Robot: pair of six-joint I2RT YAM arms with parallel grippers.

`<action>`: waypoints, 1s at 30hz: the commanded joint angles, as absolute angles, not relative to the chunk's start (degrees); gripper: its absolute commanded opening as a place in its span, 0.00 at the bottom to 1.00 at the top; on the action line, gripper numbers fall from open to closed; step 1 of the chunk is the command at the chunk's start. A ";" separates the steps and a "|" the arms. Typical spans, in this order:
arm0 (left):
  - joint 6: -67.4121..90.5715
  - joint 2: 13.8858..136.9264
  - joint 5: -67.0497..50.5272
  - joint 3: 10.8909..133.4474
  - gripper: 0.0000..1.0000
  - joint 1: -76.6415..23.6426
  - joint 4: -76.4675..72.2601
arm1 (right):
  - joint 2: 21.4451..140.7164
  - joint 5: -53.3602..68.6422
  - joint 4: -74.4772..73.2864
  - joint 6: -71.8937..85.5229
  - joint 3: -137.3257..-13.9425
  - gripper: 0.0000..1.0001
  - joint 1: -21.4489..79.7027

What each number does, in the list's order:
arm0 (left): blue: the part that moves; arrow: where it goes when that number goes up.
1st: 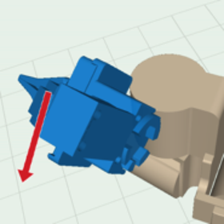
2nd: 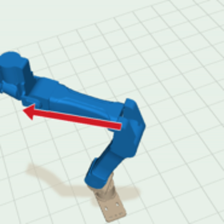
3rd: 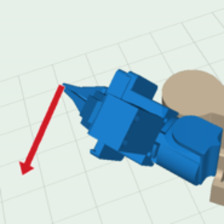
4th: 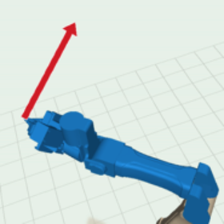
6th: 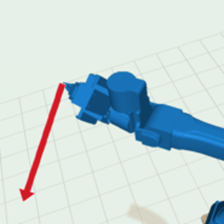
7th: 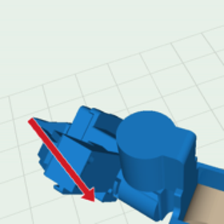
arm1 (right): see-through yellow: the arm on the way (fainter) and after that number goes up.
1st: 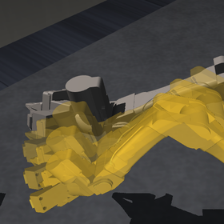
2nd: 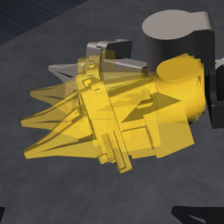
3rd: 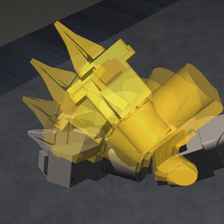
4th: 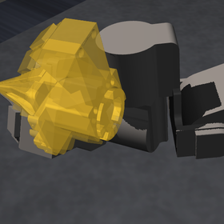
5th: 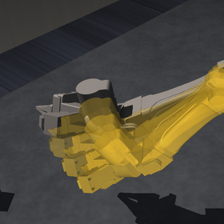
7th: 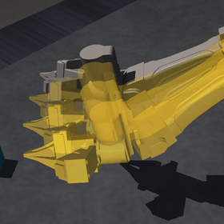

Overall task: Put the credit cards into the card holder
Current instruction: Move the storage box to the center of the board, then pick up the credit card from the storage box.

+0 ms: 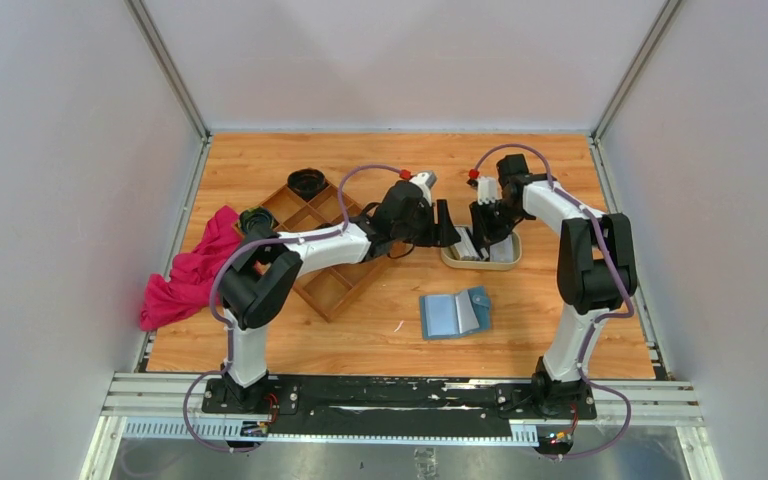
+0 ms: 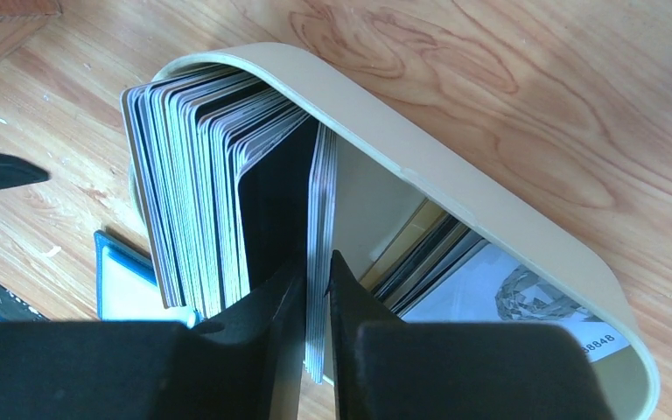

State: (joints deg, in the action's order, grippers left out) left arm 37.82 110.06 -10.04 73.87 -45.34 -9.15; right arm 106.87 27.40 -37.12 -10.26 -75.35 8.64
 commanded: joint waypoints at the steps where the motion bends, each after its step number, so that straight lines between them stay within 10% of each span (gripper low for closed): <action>1: 46.69 108.12 -8.04 71.32 0.65 -45.09 -10.83 | 106.49 27.53 -38.28 -10.58 -75.04 0.18 8.87; 30: 57.06 118.93 -2.19 75.93 0.57 -46.56 -7.74 | 103.47 38.70 -34.18 -5.10 -69.83 0.25 6.27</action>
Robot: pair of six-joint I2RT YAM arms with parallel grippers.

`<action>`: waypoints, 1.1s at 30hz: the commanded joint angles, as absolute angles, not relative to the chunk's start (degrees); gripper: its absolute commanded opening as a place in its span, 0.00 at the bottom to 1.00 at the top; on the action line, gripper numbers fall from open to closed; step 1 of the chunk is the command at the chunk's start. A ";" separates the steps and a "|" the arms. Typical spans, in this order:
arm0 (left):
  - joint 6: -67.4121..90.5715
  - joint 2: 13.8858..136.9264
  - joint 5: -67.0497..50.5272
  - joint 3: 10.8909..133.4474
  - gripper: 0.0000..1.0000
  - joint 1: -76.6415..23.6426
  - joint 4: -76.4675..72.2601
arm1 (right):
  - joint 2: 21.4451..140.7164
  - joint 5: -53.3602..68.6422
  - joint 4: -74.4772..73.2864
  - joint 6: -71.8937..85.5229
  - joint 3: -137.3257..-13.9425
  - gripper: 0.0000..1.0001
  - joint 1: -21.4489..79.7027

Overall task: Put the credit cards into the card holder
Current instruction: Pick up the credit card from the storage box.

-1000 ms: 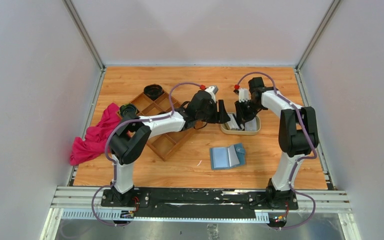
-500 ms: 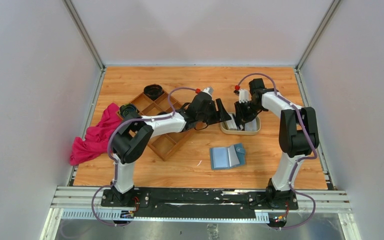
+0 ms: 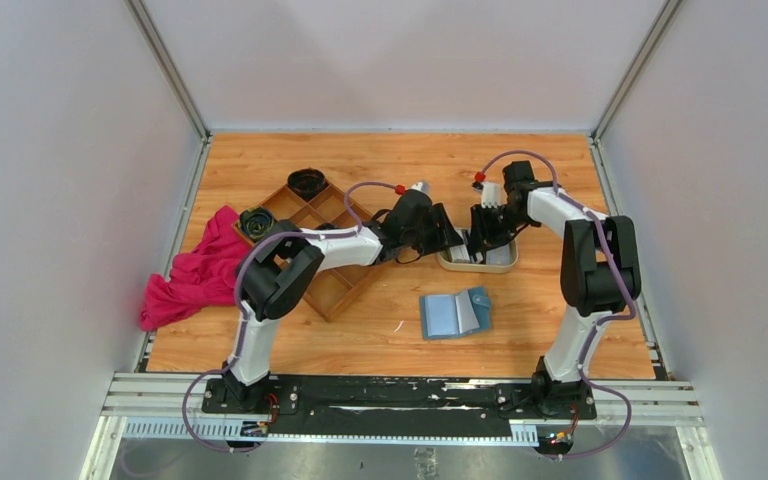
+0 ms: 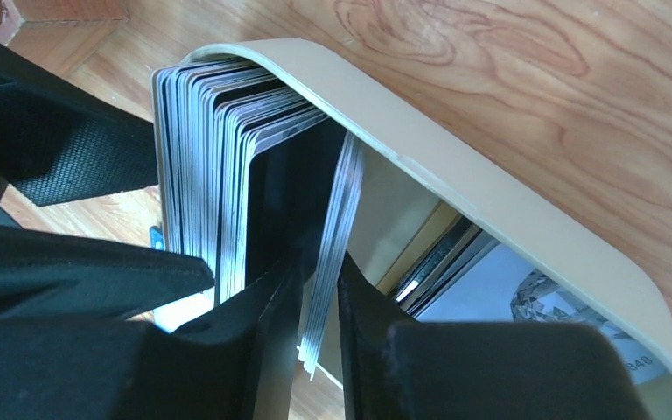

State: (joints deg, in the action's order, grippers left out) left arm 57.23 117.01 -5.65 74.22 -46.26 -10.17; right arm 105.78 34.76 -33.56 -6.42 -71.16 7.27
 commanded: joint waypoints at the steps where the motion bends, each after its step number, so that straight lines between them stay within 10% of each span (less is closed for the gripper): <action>1: 56.66 119.45 -1.71 76.65 0.57 -46.63 -6.57 | 103.33 39.20 -34.10 -5.10 -69.79 0.26 6.24; 25: 44.73 123.38 -9.08 85.94 0.15 -44.77 2.37 | 101.49 41.80 -33.64 -6.74 -68.38 0.33 2.05; 33: 45.79 123.78 -15.88 86.12 0.31 -44.56 0.26 | 102.80 41.40 -33.79 -6.94 -68.55 0.34 2.11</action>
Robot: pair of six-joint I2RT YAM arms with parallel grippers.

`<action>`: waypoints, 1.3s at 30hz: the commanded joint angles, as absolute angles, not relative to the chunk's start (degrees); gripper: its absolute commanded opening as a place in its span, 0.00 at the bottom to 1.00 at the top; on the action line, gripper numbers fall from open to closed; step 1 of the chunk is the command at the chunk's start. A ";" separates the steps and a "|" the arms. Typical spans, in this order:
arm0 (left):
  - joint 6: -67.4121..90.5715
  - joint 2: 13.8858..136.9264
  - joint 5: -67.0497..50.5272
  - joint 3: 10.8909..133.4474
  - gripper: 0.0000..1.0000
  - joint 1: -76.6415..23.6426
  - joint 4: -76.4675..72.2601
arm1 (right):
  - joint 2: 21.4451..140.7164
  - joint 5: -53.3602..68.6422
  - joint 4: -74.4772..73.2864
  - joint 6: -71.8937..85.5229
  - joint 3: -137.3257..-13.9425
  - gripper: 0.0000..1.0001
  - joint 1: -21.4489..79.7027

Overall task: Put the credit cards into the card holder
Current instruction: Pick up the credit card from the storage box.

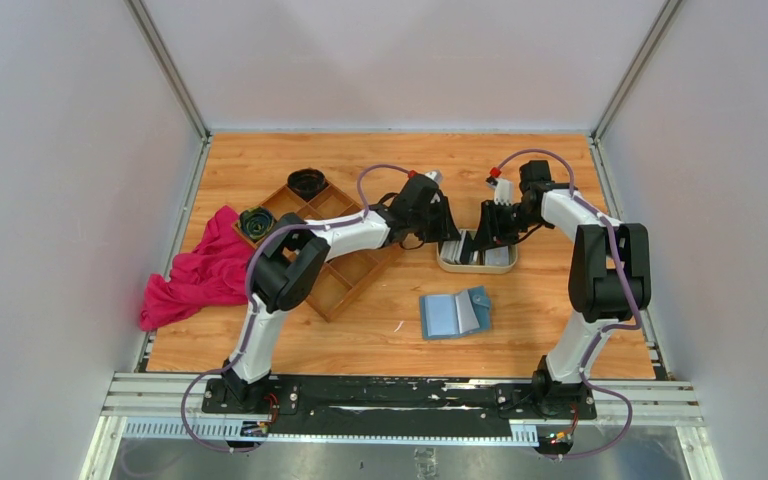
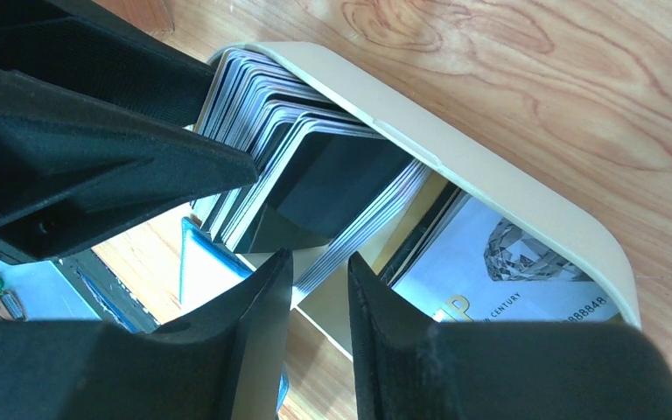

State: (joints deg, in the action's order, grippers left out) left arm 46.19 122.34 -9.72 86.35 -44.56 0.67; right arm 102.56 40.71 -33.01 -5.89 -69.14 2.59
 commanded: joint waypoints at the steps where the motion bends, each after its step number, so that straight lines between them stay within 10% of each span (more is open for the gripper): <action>1: 46.13 123.97 -16.63 86.20 0.36 -44.56 0.25 | 102.85 41.40 -33.80 -6.94 -68.55 0.34 2.05; 8: 46.49 124.62 -17.90 86.20 0.55 -44.86 0.24 | 103.27 41.74 -33.75 -6.78 -68.68 0.34 2.07; 39: 49.31 118.90 -16.64 87.33 0.42 -46.23 0.22 | 103.34 43.26 -33.66 -6.62 -68.55 0.34 2.11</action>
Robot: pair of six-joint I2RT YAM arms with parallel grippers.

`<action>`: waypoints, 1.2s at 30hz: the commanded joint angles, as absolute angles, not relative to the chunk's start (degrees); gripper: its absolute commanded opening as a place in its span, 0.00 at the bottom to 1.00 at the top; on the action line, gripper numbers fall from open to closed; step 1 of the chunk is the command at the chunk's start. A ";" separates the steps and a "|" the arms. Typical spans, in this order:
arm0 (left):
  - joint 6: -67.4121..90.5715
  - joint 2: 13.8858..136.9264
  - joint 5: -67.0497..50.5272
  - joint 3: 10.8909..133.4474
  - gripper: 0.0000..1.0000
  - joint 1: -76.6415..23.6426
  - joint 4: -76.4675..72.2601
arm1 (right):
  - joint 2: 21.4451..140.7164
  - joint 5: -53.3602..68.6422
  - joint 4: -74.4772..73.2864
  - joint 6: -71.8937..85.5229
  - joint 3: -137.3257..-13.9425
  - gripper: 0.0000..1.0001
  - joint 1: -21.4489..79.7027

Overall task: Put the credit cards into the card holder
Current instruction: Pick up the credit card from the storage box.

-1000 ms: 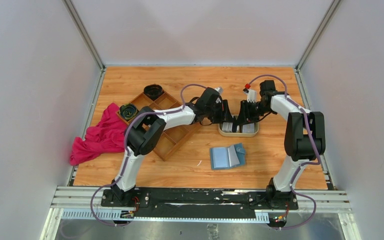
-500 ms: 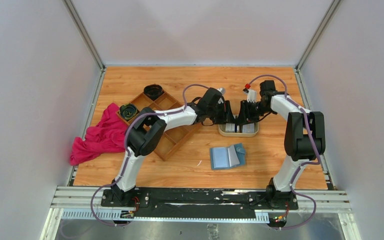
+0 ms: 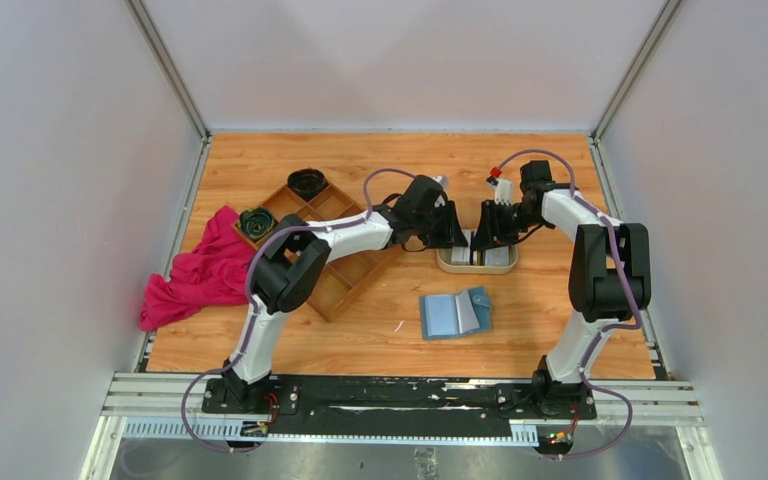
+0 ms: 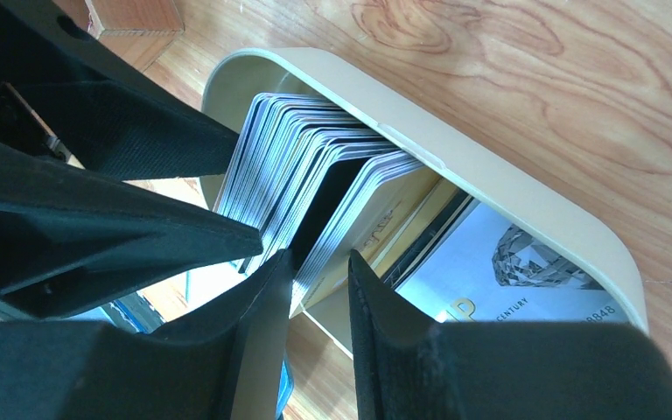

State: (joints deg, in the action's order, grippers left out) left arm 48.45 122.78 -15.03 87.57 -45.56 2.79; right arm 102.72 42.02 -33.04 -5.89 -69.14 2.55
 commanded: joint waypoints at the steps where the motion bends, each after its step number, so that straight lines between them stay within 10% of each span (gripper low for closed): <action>1: 49.43 118.76 -16.74 87.29 0.41 -46.23 0.26 | 103.34 43.29 -33.63 -6.59 -68.55 0.34 2.12; 20: 50.11 117.19 -18.71 84.81 0.03 -45.54 -3.25 | 103.36 43.31 -33.66 -6.74 -68.55 0.34 2.06; 36: 46.44 113.06 -17.11 80.39 0.02 -44.10 -3.30 | 102.17 44.18 -33.80 -7.34 -68.55 0.30 1.05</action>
State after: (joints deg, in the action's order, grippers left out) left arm 48.40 116.44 -16.38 81.91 -44.38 -1.74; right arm 102.69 42.33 -33.01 -6.33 -69.14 2.02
